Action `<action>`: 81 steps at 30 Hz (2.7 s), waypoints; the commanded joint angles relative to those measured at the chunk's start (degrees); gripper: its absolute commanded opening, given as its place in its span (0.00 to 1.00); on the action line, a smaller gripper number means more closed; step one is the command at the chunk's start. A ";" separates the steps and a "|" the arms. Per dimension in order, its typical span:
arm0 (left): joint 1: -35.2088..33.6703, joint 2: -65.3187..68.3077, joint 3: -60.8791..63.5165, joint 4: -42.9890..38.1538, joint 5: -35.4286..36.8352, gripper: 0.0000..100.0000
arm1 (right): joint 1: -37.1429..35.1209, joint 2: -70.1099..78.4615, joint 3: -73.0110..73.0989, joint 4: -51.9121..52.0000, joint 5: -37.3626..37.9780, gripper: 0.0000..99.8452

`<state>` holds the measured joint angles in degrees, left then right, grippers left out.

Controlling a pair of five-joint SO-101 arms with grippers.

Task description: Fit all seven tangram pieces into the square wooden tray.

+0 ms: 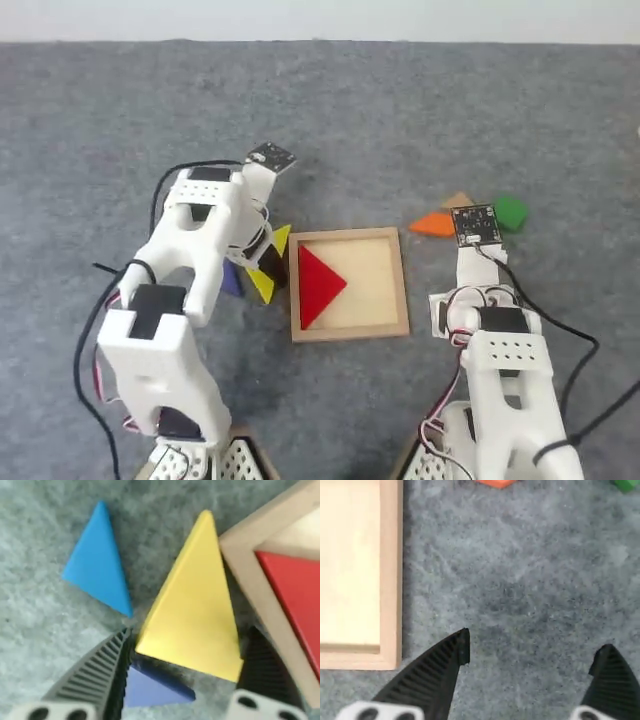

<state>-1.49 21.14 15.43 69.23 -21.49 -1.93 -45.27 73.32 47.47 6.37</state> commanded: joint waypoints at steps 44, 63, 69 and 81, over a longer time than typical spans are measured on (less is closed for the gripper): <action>27.52 -1.93 -14.11 17.49 8.79 0.21 | 8.31 -2.59 -1.67 -1.19 0.44 0.38; 20.13 5.54 -13.58 9.85 6.24 0.16 | 8.40 -2.59 -1.76 -1.10 0.53 0.38; 18.29 3.16 -14.11 10.37 6.24 0.33 | 8.40 -2.51 -1.76 -1.10 0.53 0.38; 16.35 7.82 -14.37 0.53 10.81 0.35 | 8.40 -2.15 -1.58 -2.07 0.53 0.38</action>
<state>16.35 27.56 2.15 73.63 -11.82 5.80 -46.24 73.32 46.24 6.37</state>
